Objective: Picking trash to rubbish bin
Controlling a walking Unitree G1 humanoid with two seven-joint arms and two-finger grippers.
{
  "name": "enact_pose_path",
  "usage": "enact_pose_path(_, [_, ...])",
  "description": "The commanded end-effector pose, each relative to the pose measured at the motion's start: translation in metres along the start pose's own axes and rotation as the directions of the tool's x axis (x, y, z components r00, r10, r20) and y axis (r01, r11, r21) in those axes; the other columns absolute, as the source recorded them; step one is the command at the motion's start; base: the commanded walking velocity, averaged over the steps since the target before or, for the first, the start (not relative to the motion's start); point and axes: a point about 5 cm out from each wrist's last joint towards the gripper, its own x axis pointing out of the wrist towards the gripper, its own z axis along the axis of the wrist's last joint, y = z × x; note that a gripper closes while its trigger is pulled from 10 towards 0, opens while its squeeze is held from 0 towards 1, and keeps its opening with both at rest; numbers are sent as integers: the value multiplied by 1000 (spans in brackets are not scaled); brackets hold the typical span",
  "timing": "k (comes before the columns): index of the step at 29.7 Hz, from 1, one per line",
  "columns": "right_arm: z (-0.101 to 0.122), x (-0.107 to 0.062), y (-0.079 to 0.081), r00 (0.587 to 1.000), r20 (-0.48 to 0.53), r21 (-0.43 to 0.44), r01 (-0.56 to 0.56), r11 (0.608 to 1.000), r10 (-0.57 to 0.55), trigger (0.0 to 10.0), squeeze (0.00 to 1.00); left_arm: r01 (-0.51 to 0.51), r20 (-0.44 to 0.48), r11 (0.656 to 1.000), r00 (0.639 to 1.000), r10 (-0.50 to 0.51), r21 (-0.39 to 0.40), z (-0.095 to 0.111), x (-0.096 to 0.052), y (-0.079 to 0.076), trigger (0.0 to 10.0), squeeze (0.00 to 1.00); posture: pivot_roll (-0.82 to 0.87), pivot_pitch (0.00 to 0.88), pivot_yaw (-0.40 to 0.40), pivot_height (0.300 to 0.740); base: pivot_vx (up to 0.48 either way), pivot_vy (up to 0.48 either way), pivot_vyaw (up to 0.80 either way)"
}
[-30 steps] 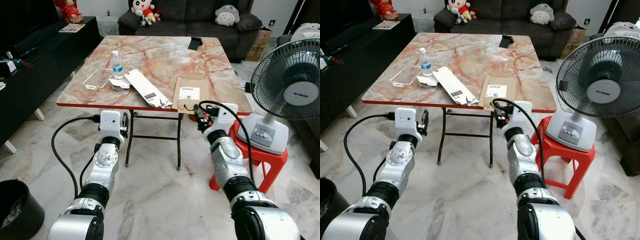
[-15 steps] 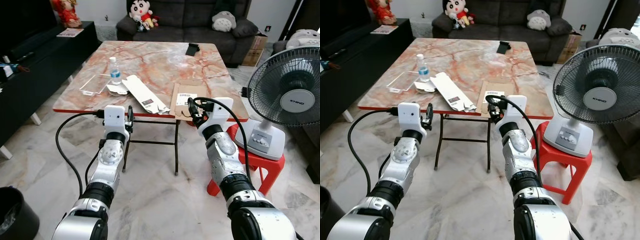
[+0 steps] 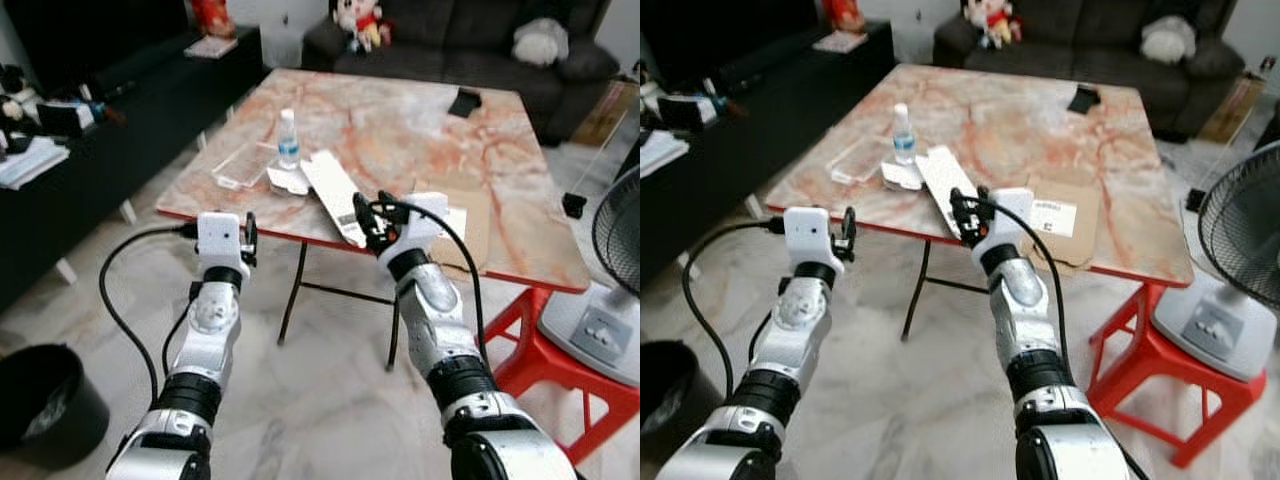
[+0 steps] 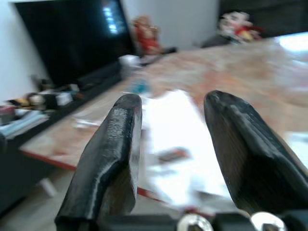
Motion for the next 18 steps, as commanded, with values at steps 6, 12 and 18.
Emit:
enact_pose_path(6, [16, 0, -12, 999, 38, 1, 40, 999, -40, 10000, 0, 19, -11, 1000, 1000, -19, -5, 3, 0, -8, 10000, 0, -49, 37, -48, 740, 425, 0, 0])
enact_pose_path(12, [16, 3, -7, 1000, 20, -5, 9, 1000, -8, 10000, 0, 11, -12, 1000, 1000, -11, -1, 5, 0, -7, 10000, 0, -10, 50, -68, 740, 423, 0, 0])
enact_pose_path(18, [16, 8, -1, 1000, 21, -17, -6, 1000, 7, 10000, 0, 13, -1, 1000, 1000, -13, 7, 10, 4, -5, 10000, 0, 2, 42, -64, 740, 423, 0, 242])
